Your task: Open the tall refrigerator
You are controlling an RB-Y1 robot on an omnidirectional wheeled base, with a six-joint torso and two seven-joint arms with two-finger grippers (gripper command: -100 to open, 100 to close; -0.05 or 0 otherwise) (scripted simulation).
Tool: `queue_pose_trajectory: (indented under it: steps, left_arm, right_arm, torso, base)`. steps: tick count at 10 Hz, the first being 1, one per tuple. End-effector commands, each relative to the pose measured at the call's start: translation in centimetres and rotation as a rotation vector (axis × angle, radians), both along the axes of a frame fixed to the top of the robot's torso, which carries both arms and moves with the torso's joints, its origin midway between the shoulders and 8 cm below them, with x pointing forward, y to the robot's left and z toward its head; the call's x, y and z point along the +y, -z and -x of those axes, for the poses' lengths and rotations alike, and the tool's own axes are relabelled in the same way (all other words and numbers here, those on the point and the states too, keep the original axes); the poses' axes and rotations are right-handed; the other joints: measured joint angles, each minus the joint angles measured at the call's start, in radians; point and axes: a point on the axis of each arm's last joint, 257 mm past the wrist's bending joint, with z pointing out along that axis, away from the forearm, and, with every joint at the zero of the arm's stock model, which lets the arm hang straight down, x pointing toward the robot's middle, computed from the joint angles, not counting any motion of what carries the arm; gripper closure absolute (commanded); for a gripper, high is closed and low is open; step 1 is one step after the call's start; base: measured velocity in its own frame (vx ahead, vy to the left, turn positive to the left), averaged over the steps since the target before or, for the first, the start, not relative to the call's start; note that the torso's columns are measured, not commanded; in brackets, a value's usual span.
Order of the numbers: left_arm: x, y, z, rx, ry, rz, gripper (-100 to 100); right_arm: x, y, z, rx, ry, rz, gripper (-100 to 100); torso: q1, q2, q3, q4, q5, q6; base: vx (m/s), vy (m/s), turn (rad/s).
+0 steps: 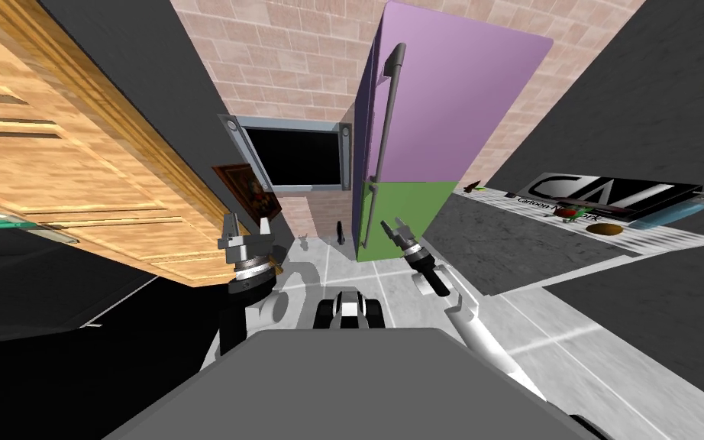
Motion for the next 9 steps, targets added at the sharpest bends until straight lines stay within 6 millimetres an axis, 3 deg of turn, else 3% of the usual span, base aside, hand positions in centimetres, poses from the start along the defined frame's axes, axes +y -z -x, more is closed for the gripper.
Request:
queue_pose_trajectory:
  steps: [1,5,9]
  left_arm:
    - [0.0,0.0,0.0,0.000,0.000,0.000,0]
    - [0.0,0.0,0.0,0.000,0.000,0.000,0]
    - [0.0,0.0,0.0,0.000,0.000,0.000,0]
  right_arm:
    - [0.5,1.1,-1.6,-0.036,0.026,0.212,-100]
    - [0.1,2.4,-3.2,-0.080,0.064,0.451,-100]
    - [-2.1,4.0,-5.8,-0.137,0.138,0.773,-100]
  torso:
    - [-0.001,0.000,0.000,0.000,-0.001,0.000]
    - [0.001,0.000,0.000,0.000,0.000,-0.001]
    - [-0.001,0.001,0.000,0.000,0.000,0.000]
  base:
    - [0.004,0.092,0.081]
    - [0.013,0.087,0.034]
    - [0.016,0.089,0.027]
